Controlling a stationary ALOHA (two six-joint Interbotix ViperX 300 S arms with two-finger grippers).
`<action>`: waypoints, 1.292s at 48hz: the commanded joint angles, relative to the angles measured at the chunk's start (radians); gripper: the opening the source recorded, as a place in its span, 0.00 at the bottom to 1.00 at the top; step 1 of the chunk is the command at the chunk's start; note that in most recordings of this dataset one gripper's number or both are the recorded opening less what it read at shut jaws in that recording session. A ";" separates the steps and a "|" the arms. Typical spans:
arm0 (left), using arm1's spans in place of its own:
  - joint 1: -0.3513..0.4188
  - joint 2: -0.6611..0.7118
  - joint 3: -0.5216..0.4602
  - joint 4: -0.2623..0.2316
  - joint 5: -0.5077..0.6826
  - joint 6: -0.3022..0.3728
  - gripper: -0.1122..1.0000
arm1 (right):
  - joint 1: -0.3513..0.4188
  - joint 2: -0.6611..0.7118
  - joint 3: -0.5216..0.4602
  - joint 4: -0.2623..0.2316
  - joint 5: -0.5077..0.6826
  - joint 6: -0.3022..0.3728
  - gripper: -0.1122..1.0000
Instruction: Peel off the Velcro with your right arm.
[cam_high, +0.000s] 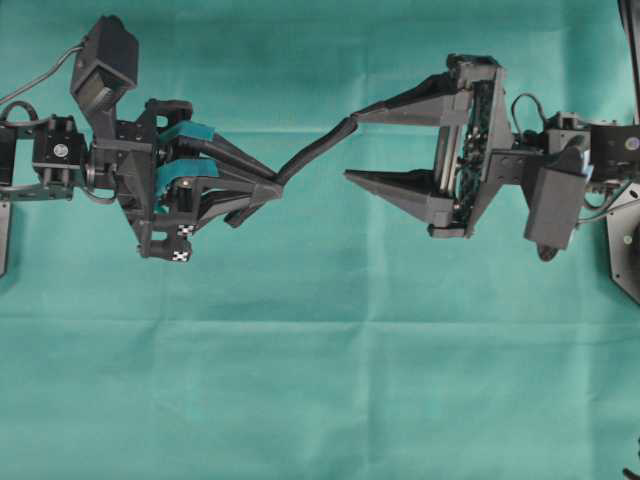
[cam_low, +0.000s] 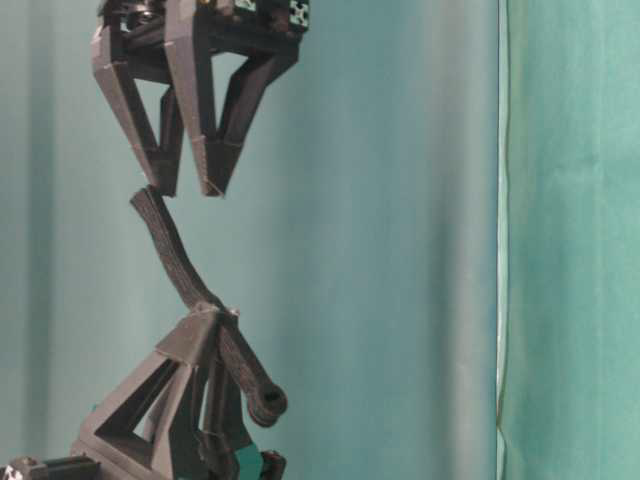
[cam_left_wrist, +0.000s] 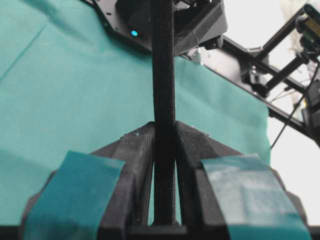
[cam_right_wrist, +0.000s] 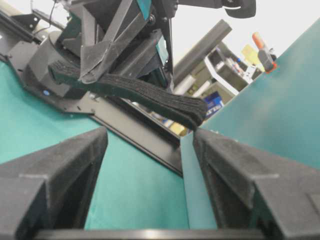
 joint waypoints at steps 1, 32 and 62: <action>-0.003 -0.017 -0.009 -0.002 -0.012 0.000 0.19 | -0.002 -0.005 -0.015 0.000 -0.011 0.000 0.38; -0.003 -0.014 0.000 -0.002 -0.012 -0.058 0.19 | -0.002 -0.038 0.000 0.000 -0.011 -0.002 0.38; -0.002 -0.011 0.000 -0.002 -0.021 -0.069 0.19 | -0.002 -0.018 -0.005 -0.006 -0.029 -0.003 0.38</action>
